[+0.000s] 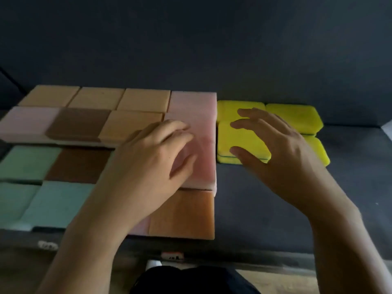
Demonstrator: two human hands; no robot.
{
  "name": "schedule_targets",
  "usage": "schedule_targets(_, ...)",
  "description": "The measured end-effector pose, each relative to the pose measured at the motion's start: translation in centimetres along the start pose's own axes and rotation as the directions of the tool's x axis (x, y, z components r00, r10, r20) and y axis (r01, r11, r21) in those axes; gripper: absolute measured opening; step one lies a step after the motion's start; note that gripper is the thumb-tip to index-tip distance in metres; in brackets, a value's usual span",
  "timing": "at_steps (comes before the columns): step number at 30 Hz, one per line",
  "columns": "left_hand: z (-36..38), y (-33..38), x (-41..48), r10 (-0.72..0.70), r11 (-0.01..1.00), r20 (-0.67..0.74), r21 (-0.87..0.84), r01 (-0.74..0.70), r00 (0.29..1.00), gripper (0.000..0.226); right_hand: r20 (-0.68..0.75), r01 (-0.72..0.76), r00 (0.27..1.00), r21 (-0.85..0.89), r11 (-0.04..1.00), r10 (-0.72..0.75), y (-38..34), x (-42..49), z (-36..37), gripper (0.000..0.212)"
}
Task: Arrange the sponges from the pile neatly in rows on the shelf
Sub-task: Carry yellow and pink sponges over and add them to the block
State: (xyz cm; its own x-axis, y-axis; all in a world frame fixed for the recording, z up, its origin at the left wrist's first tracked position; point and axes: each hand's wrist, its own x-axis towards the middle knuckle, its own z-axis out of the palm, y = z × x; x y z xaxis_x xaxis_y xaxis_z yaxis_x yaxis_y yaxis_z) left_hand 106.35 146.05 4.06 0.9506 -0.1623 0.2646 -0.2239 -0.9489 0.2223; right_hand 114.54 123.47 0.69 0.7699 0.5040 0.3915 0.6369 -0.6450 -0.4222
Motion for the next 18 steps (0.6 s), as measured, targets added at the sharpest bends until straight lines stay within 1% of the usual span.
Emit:
schedule_targets(3, -0.6, -0.7, -2.5, -0.049, 0.999, -0.076, -0.002, 0.049, 0.996, 0.028, -0.011, 0.077, 0.997, 0.049, 0.996, -0.077, -2.8, 0.5, -0.1, 0.036)
schedule_targets(7, -1.3, -2.7, -6.7, -0.112, 0.993, -0.121, 0.015, 0.115, 0.986, 0.029, 0.04, 0.168, 0.984, 0.106, 0.98, -0.173, -6.8, 1.1, 1.4, 0.036)
schedule_targets(11, -2.7, -5.2, -11.0, -0.214, 0.976, -0.134, 0.022, 0.219, 0.968, 0.028, 0.074, 0.243, 0.964, 0.143, 0.959, -0.255, -11.1, 1.0, 3.8, 0.037)
schedule_targets(13, -3.4, -6.6, -12.6, -0.223, 0.974, -0.122, 0.017, 0.226, 0.967, 0.029, 0.095, 0.26, 0.956, 0.158, 0.953, -0.276, -13.6, 1.0, 5.2, 0.039)
schedule_targets(18, -5.2, -11.2, -15.9, -0.224, 0.974, -0.082, 0.002, 0.225, 0.971, 0.034, 0.176, 0.247, 0.947, 0.133, 0.96, -0.268, -19.1, 1.4, 8.8, 0.043)
